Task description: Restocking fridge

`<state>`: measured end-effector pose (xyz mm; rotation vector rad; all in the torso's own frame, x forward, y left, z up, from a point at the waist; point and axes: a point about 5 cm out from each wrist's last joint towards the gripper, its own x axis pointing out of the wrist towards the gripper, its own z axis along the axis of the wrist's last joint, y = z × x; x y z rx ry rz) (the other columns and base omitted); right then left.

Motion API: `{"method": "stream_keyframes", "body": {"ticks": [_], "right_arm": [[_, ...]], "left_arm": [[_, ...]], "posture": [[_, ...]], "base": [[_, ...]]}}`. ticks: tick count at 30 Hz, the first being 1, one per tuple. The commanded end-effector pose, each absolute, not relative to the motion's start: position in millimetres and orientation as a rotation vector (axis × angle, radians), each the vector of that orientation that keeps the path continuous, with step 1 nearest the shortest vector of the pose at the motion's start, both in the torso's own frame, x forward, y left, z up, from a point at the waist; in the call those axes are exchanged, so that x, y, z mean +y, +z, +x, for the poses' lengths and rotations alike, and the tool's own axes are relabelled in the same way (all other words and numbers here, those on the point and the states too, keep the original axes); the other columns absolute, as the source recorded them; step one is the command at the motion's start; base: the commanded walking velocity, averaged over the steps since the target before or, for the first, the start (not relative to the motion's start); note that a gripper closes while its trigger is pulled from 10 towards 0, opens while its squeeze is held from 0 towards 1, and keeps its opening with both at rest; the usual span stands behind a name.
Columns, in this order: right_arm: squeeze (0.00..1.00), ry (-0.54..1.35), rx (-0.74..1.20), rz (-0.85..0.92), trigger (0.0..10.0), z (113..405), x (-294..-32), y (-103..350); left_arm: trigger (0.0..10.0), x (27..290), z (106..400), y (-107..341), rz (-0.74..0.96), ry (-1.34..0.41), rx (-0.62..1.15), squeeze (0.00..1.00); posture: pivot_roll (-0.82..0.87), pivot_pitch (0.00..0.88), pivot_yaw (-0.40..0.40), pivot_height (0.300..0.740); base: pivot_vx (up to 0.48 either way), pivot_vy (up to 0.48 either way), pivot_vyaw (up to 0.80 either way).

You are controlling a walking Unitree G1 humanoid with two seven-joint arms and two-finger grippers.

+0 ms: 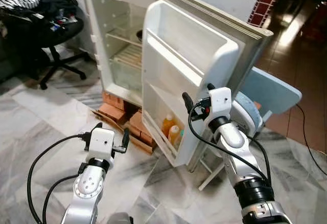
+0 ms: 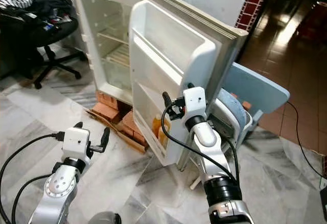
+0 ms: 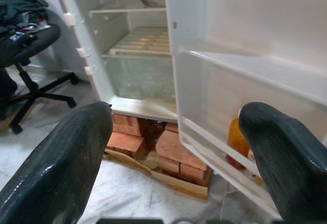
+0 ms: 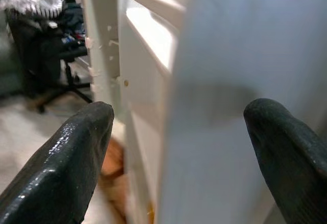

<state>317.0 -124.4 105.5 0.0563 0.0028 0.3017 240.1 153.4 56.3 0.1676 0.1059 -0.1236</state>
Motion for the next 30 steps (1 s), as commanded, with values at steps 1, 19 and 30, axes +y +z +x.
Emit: {"method": "stream_keyframes", "body": {"ticks": [1, 19, 30], "right_arm": [[0.00, 0.321, -0.006, 0.123, 10.0, 317.8, -121.2, 110.3], [0.00, 1.061, -0.018, 0.592, 10.0, 263.7, -79.8, 161.1], [0.00, 0.783, 0.621, -0.176, 10.0, 252.4, -176.2, 42.3]], "left_arm": [[10.0, 151.6, 240.3, 55.0, 0.178, -0.132, 0.114, 0.00], [10.0, 151.6, 243.0, 55.3, 0.179, -0.125, 0.101, 0.00], [10.0, 151.9, 244.3, 51.1, 0.193, -0.134, 0.123, 0.00]], "posture": [[0.06, 0.000, -0.054, 0.740], [0.07, 0.000, -0.067, 0.740], [0.06, 0.000, -0.064, 0.740]], "base": [[0.000, 0.000, 0.00], [0.000, 0.000, 0.00], [0.000, 0.000, 0.00]]}}
